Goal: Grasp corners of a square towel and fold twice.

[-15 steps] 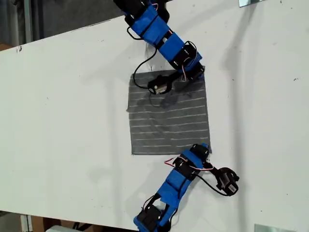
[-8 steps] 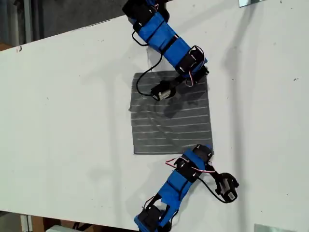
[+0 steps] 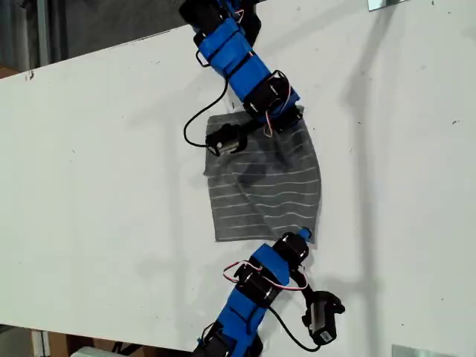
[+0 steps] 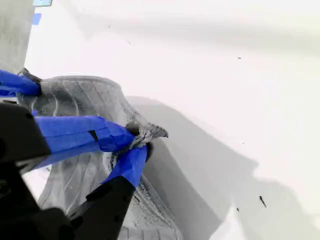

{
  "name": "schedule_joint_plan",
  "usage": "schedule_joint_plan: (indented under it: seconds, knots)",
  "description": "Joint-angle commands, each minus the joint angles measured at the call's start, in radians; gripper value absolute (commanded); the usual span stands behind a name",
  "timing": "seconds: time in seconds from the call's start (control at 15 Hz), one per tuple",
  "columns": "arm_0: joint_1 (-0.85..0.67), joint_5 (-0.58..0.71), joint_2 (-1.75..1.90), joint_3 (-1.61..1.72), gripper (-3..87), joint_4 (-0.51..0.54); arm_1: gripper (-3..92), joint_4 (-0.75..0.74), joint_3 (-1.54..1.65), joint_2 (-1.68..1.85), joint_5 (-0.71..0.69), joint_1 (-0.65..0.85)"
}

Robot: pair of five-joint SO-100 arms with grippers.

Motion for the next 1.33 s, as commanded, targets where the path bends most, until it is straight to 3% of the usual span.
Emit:
schedule_joint_plan:
  seconds: [0.0,0.33,0.87,1.0,1.27]
  knots:
    - [-0.078,0.014,0.129,0.003,-0.2,0.089,-0.2,0.003,0.014,0.169,-0.051,0.06]
    - [-0.313,0.1,0.21,0.035,-0.2,0.265,-0.2,-0.017,0.209,0.476,-0.192,0.249]
    - [-0.647,0.238,0.241,0.308,-0.2,0.192,-0.2,-0.209,0.818,0.974,-0.377,0.617]
    - [-0.724,0.278,0.232,0.38,-0.2,0.13,-0.2,-0.295,0.945,1.002,-0.449,0.712]
    - [-0.825,0.342,0.144,0.376,-0.2,0.123,-0.2,-0.364,1.063,0.988,-0.538,0.844]
